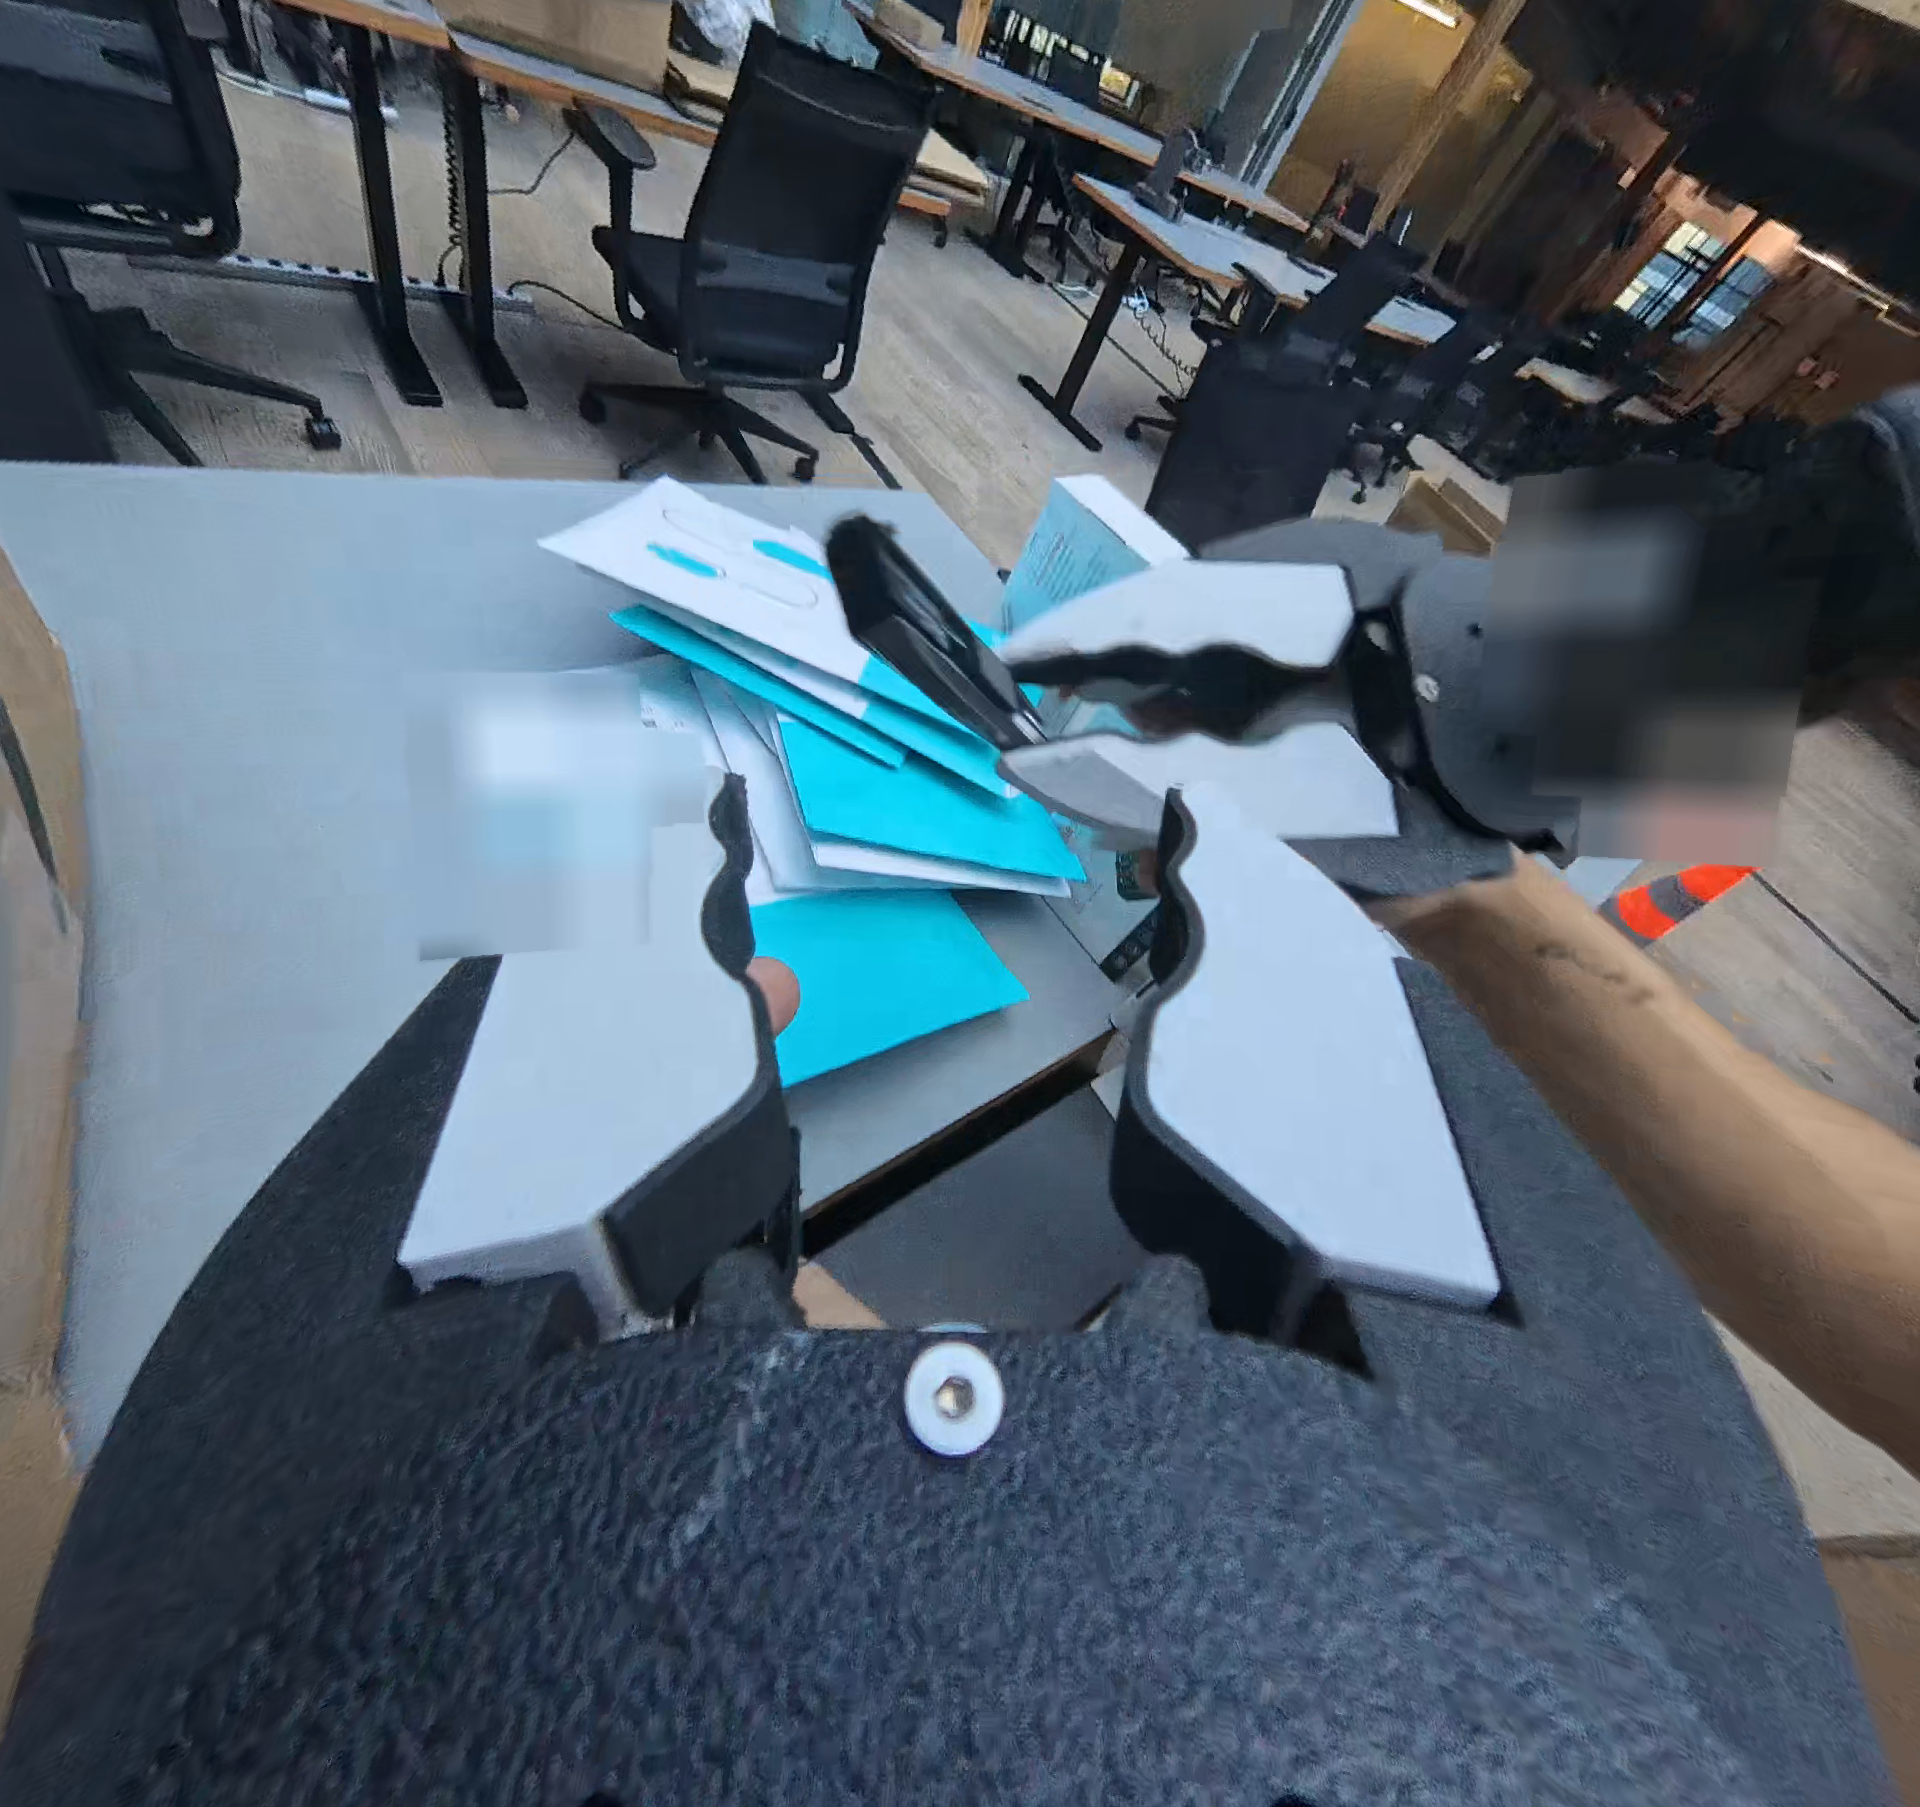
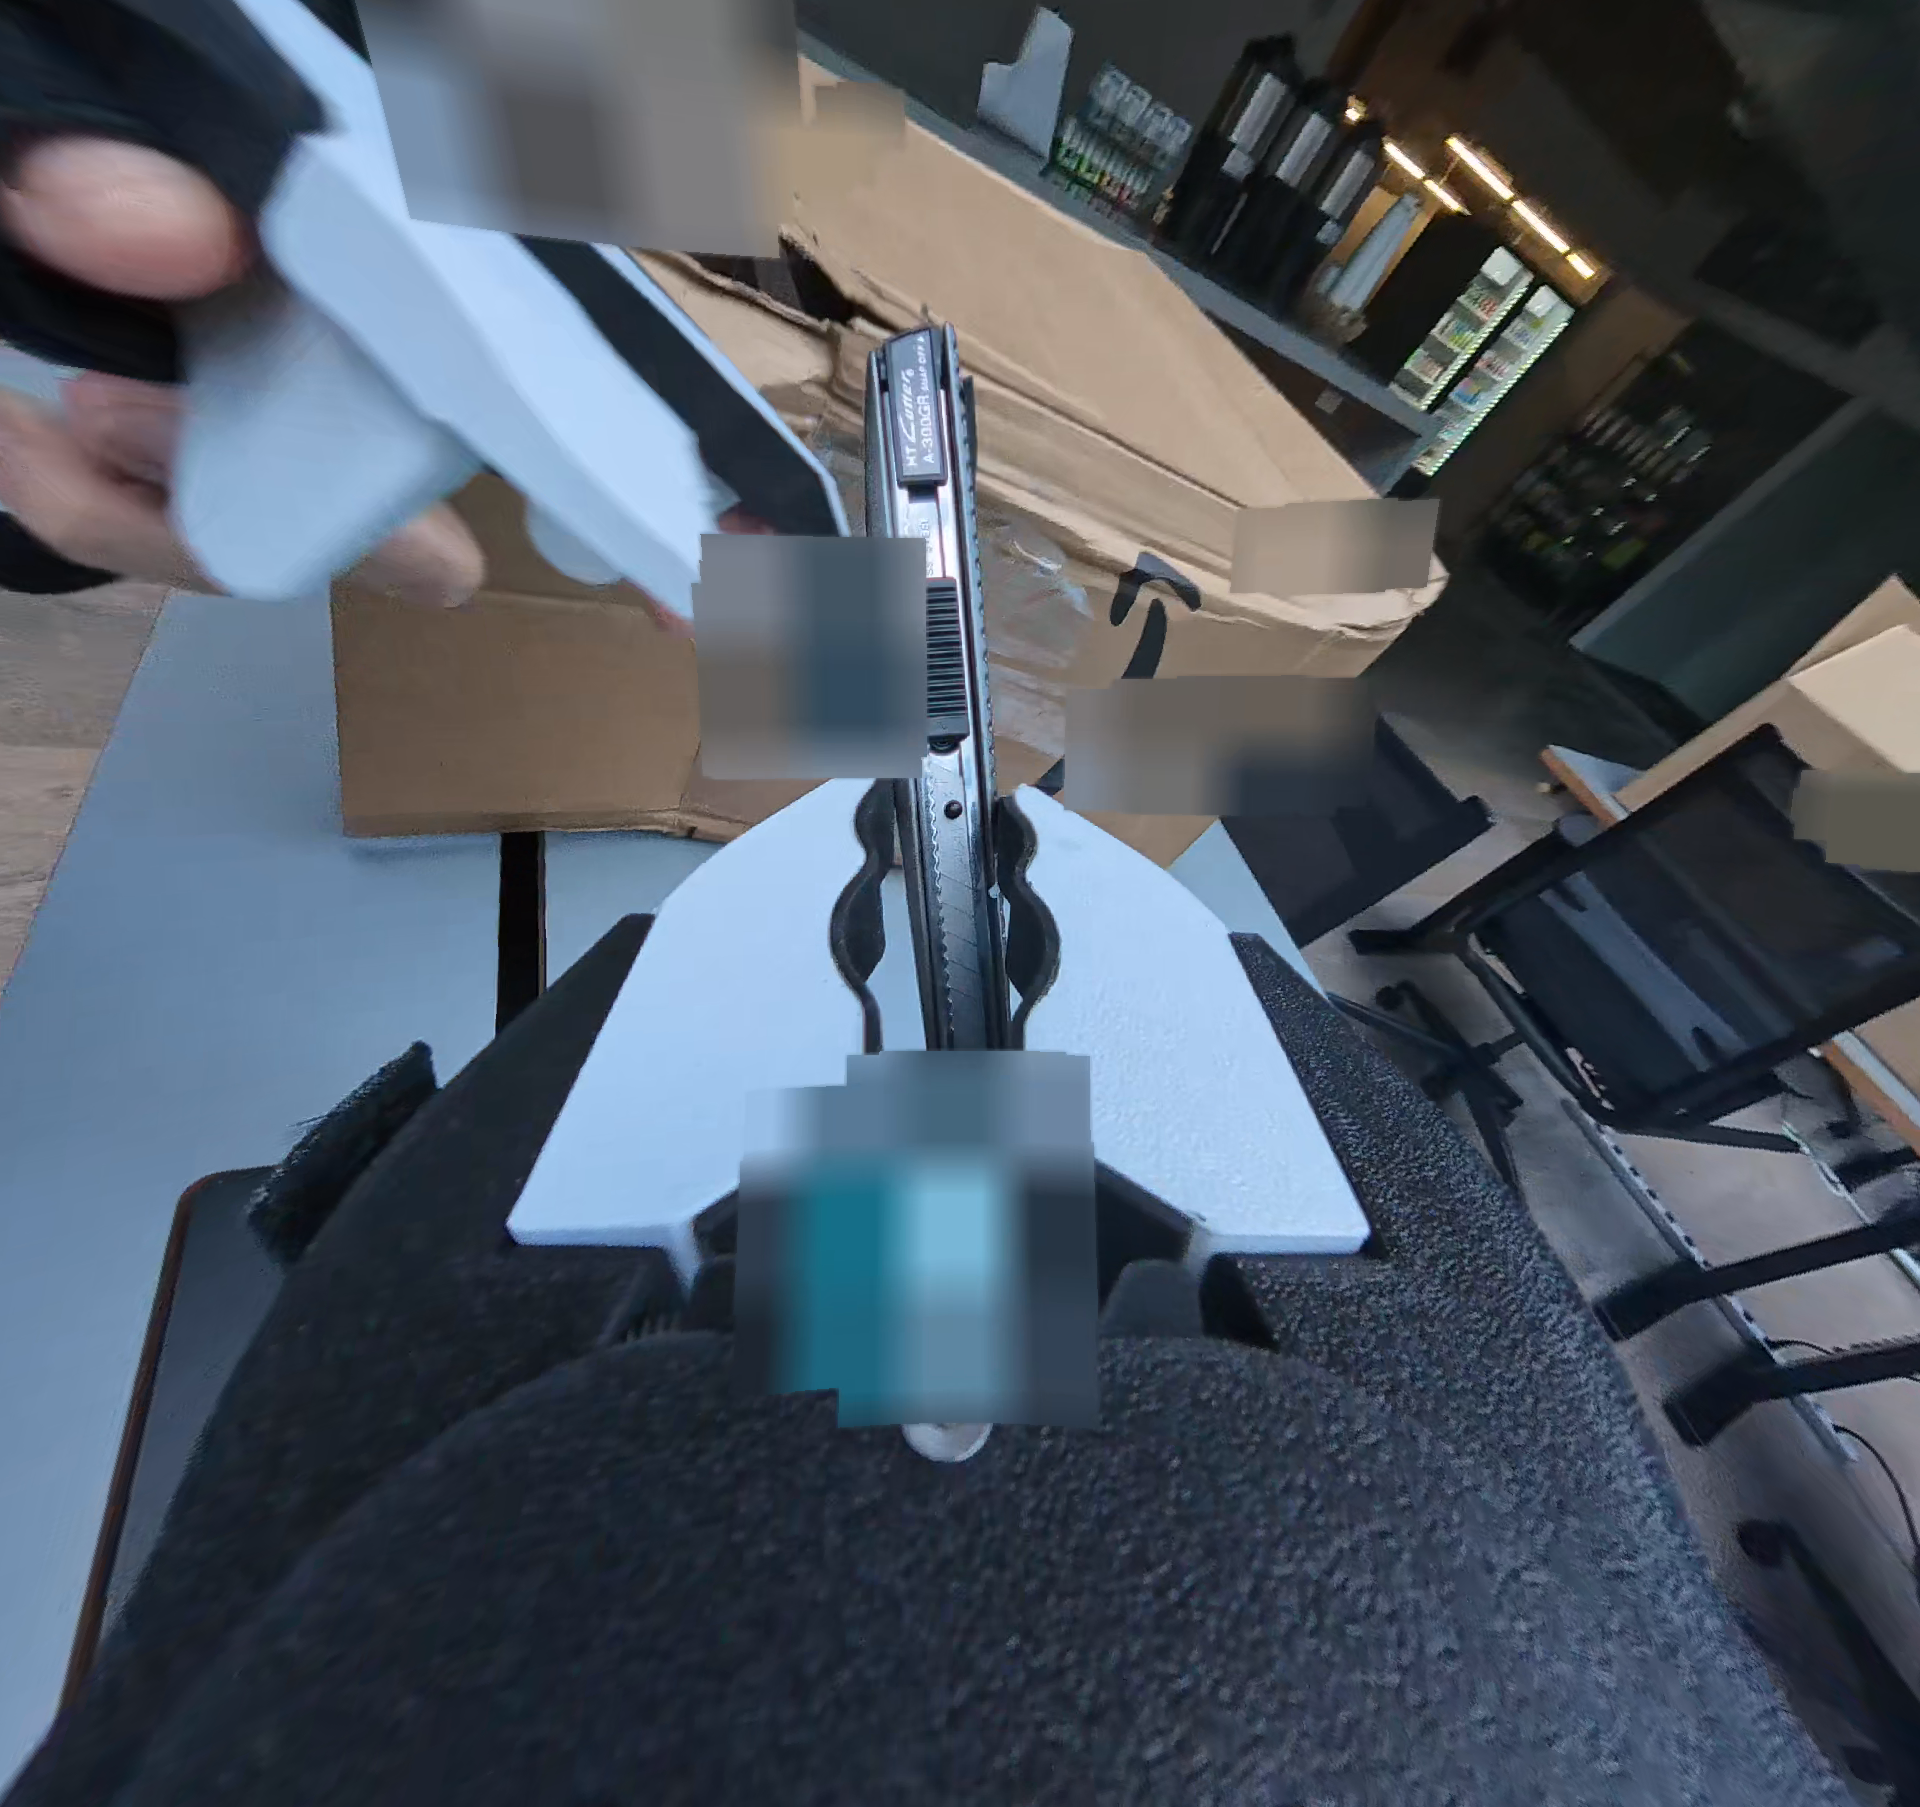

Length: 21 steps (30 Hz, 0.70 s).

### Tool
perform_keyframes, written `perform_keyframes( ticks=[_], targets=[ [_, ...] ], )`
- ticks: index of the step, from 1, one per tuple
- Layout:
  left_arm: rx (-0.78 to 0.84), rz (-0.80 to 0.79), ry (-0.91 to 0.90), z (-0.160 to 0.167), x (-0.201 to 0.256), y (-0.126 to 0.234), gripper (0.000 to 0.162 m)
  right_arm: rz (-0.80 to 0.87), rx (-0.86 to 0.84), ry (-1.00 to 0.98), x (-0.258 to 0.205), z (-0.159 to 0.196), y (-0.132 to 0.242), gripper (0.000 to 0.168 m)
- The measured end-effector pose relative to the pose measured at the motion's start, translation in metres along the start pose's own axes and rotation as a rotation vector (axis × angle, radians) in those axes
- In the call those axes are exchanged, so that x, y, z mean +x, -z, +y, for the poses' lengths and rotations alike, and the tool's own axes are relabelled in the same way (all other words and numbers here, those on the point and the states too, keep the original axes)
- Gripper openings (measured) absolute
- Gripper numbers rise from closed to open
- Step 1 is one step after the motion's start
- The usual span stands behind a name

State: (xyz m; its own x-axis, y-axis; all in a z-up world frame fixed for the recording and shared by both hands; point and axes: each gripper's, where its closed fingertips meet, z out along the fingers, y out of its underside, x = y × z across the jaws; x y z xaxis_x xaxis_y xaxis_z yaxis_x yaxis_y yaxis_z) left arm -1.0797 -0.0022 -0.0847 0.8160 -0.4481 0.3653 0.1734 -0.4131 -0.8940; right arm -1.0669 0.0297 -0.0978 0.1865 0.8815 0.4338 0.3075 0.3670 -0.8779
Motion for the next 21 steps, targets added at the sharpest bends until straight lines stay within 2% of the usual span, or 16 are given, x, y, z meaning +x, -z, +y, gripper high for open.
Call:
perform_keyframes(
  ticks=[4,6,7,11,14,15,17,21],
  targets=[
    [0.034,0.055,-0.014,-0.027,0.008,-0.011,0.054,0.113,-0.039,0.064,-0.002,-0.009,0.023,0.018],
    [0.037,0.047,-0.05,-0.032,0.009,-0.014,0.025,0.139,-0.047,0.077,-0.005,-0.008,0.026,0.017],
    [0.023,0.038,-0.075,-0.031,0.008,-0.015,0.017,0.146,-0.037,0.065,-0.007,-0.009,0.027,0.017],
    [-0.024,0.029,-0.123,-0.027,0.006,-0.018,0.018,0.196,-0.044,0.057,-0.007,-0.004,0.028,0.017],
    [-0.036,0.001,-0.135,-0.025,0.002,-0.015,0.036,0.238,-0.034,0.06,-0.006,-0.006,0.024,0.017],
    [-0.032,0.001,-0.122,-0.025,0.001,-0.014,0.037,0.25,-0.015,0.055,-0.004,-0.009,0.023,0.017],
    [-0.03,0.024,-0.108,-0.025,0.002,-0.011,0.024,0.254,0.013,0.05,-0.004,-0.013,0.019,0.017],
    [-0.089,0.078,-0.163,-0.023,0.008,-0.006,0.009,0.213,0.023,-0.004,-0.01,-0.01,0.003,0.017]
  ],
)
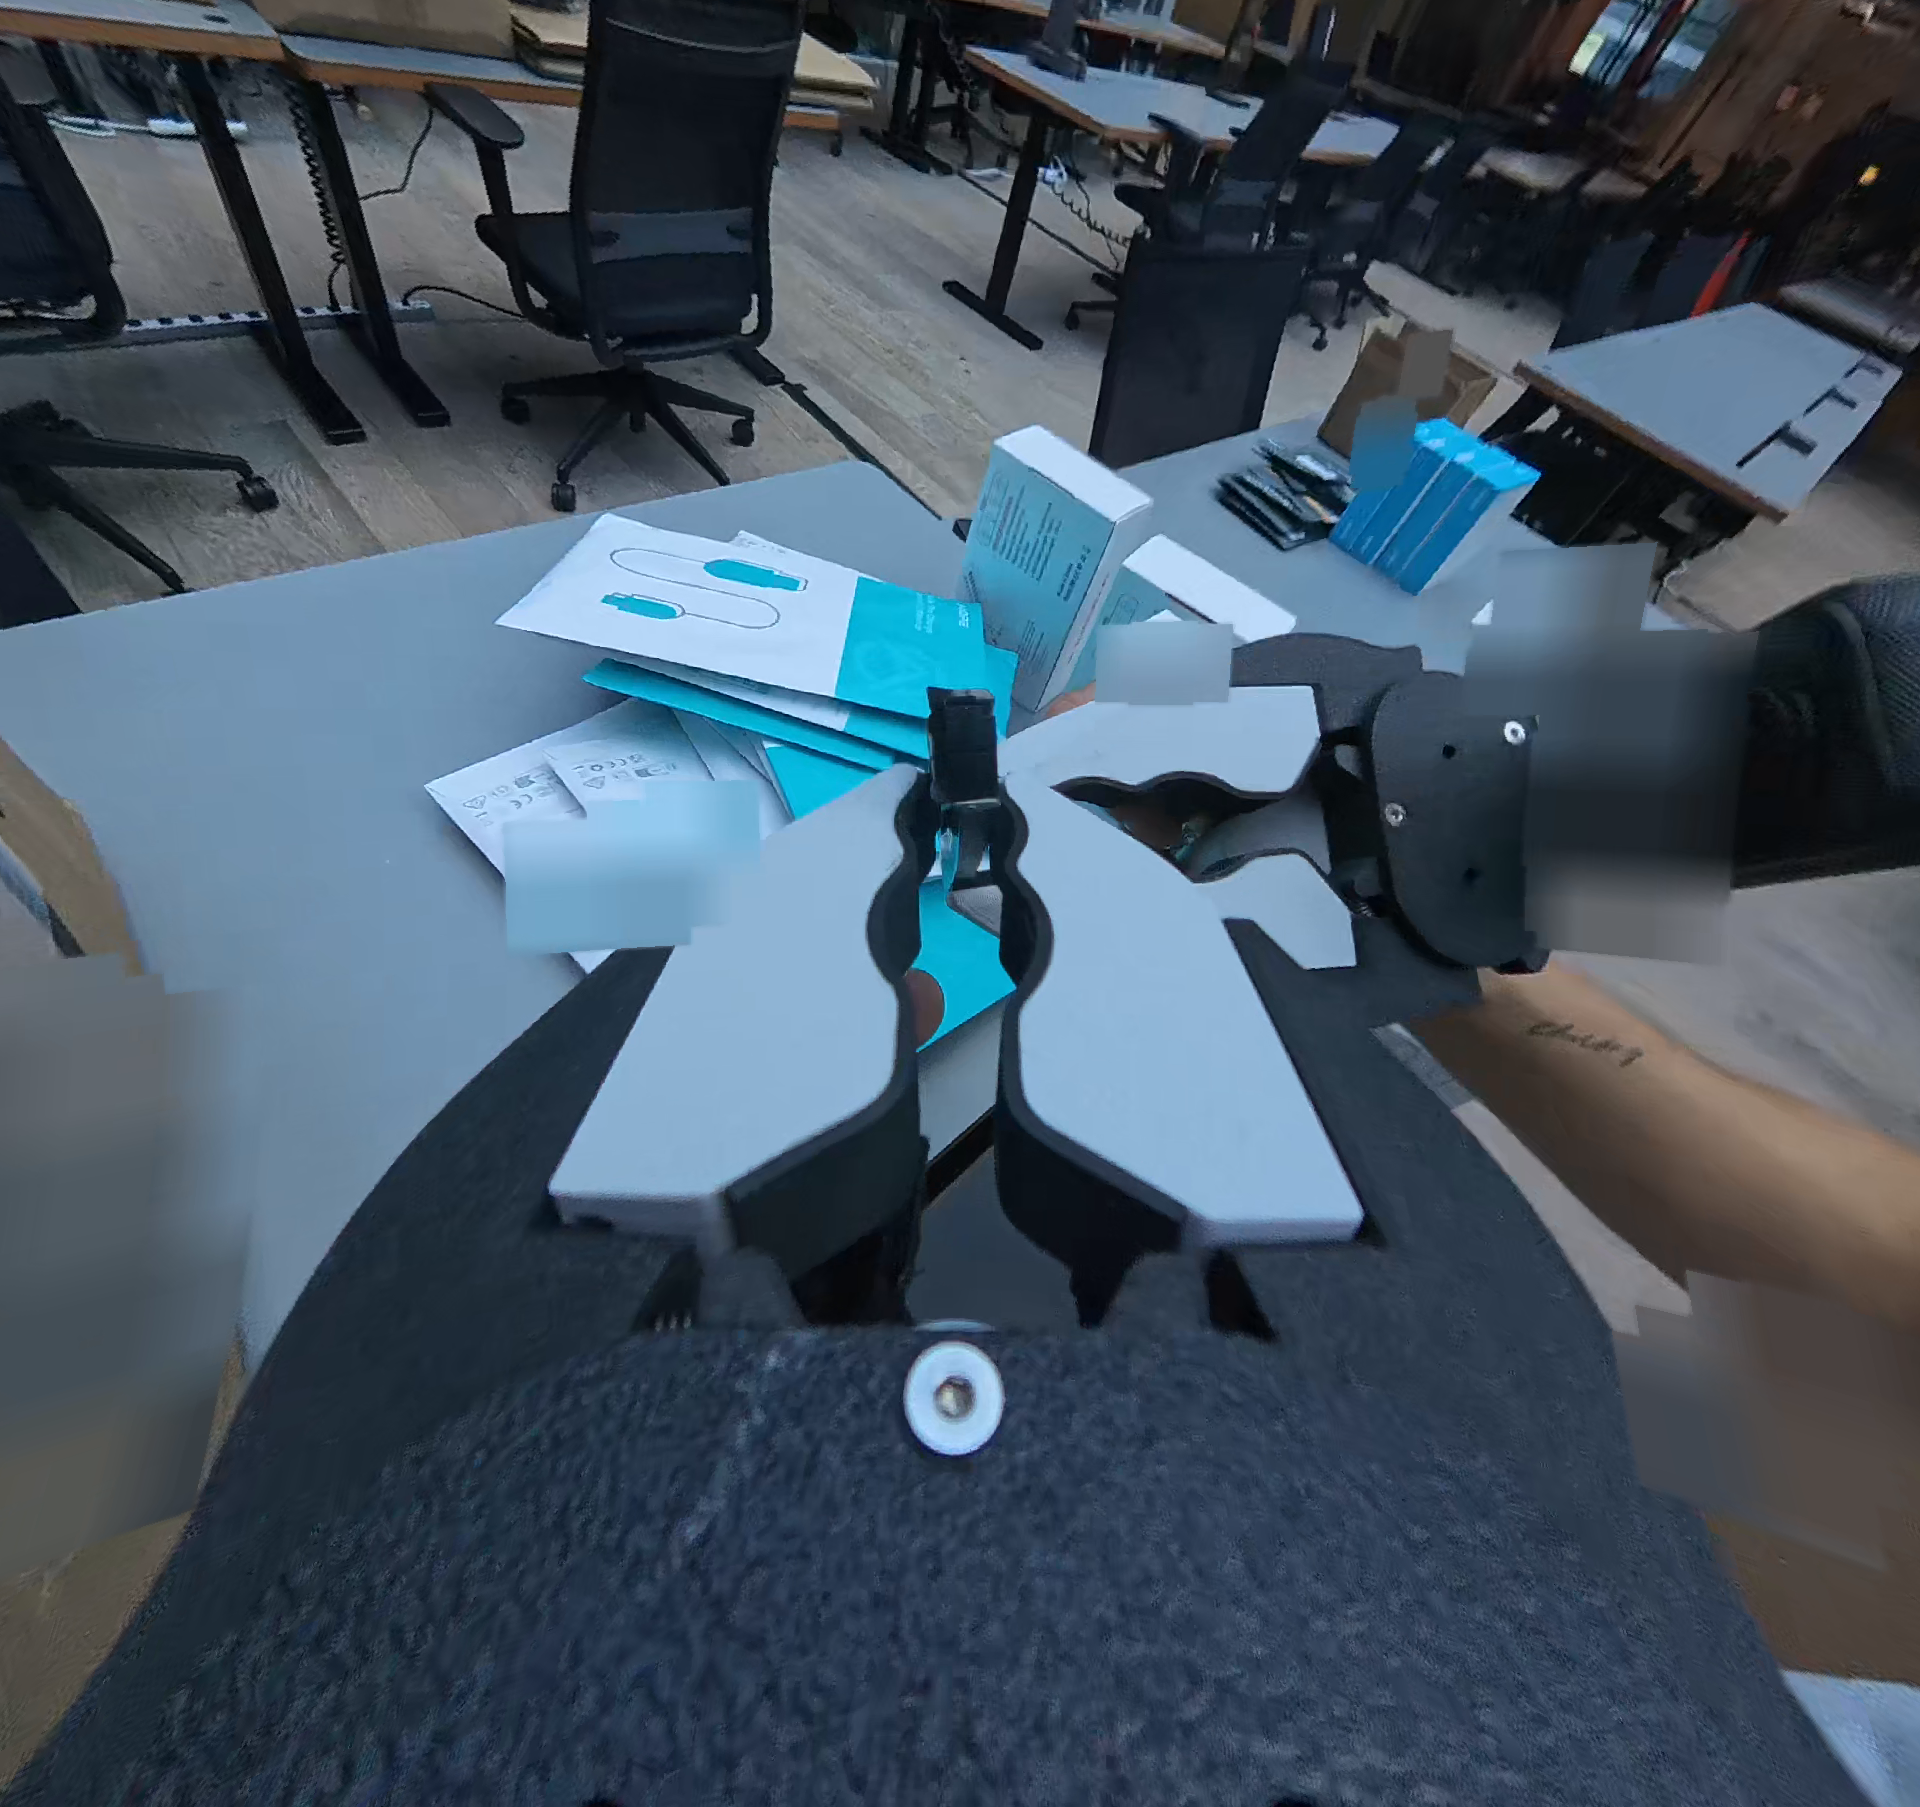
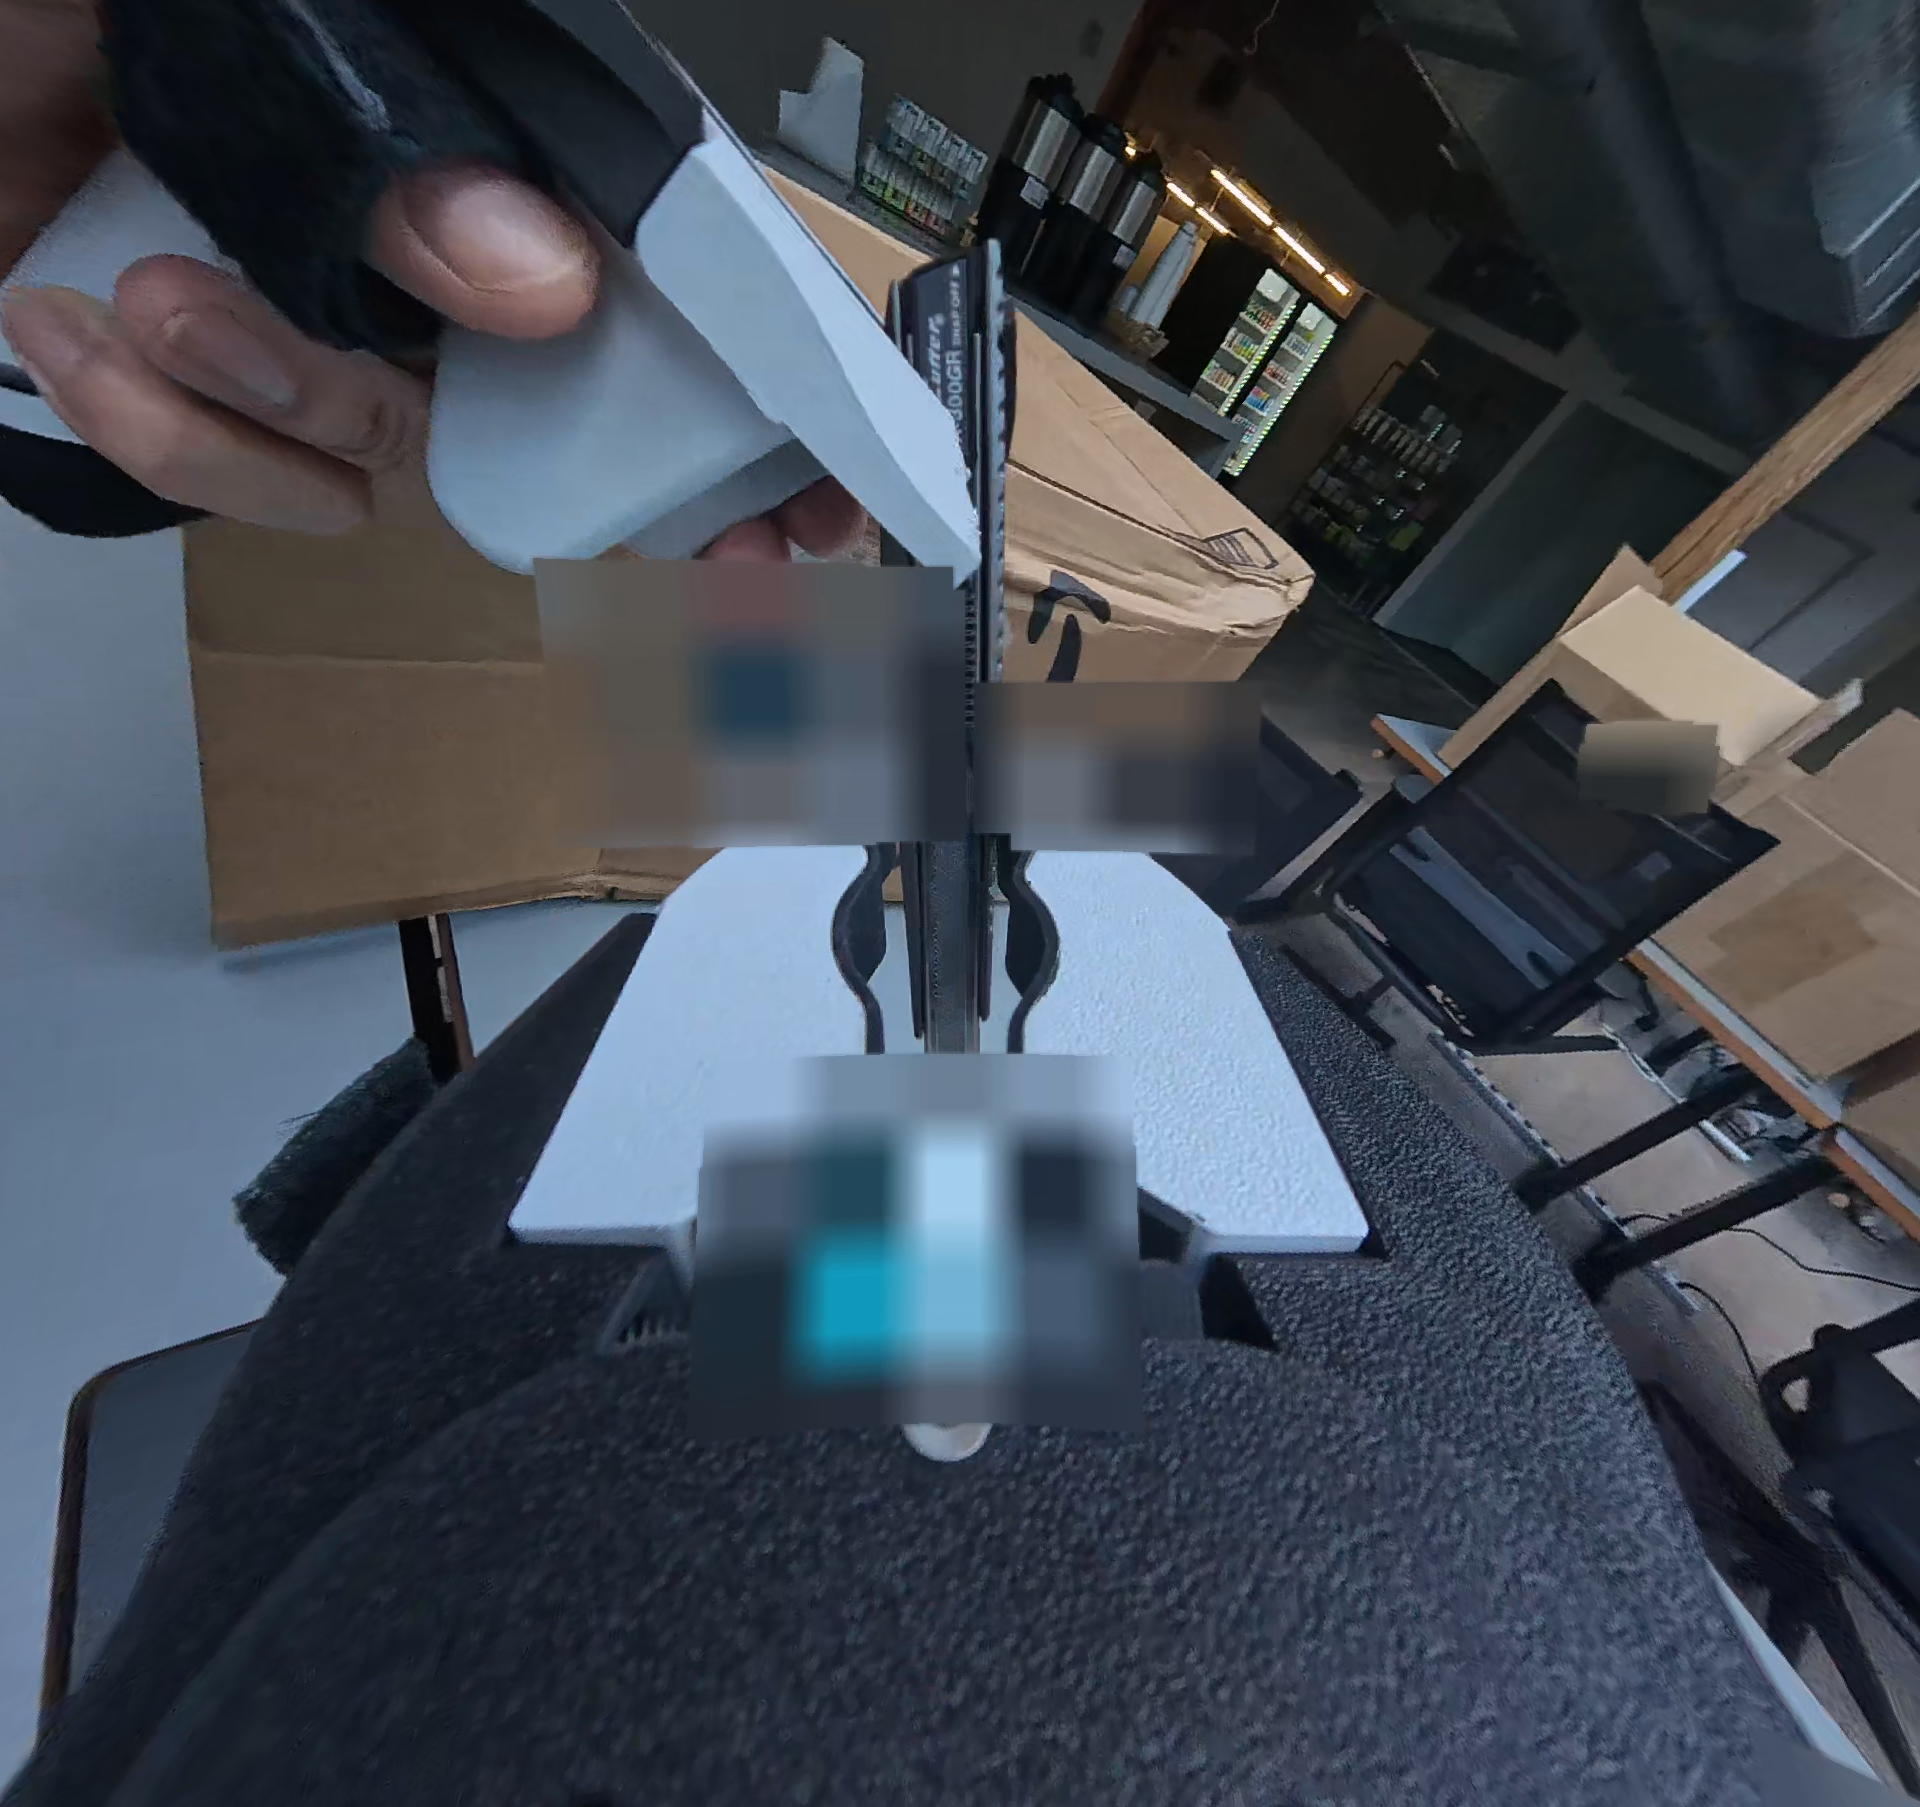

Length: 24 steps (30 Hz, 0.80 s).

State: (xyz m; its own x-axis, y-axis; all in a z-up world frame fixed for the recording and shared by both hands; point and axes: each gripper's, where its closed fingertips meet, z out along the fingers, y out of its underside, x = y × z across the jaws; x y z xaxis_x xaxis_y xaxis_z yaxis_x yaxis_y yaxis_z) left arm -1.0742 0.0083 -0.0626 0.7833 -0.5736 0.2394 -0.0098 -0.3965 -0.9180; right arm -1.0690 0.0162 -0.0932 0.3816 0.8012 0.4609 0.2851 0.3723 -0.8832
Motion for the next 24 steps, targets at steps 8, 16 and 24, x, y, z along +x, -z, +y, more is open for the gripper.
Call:
perform_keyframes(
  ticks=[8,16,24],
  targets=[
    [-0.215,0.028,-0.253,-0.006,-0.009,0.018,0.009,-0.183,0.026,0.019,-0.017,-0.011,-0.015,0.022],
    [-0.589,0.315,-0.551,-0.04,0.003,0.052,0.009,-0.907,-0.068,-0.327,-0.032,-0.045,-0.01,0.048],
    [-0.788,0.307,-0.72,-0.031,0.005,0.051,0.009,-0.982,-0.288,-0.109,-0.048,-0.052,-0.032,0.039]
  ],
)
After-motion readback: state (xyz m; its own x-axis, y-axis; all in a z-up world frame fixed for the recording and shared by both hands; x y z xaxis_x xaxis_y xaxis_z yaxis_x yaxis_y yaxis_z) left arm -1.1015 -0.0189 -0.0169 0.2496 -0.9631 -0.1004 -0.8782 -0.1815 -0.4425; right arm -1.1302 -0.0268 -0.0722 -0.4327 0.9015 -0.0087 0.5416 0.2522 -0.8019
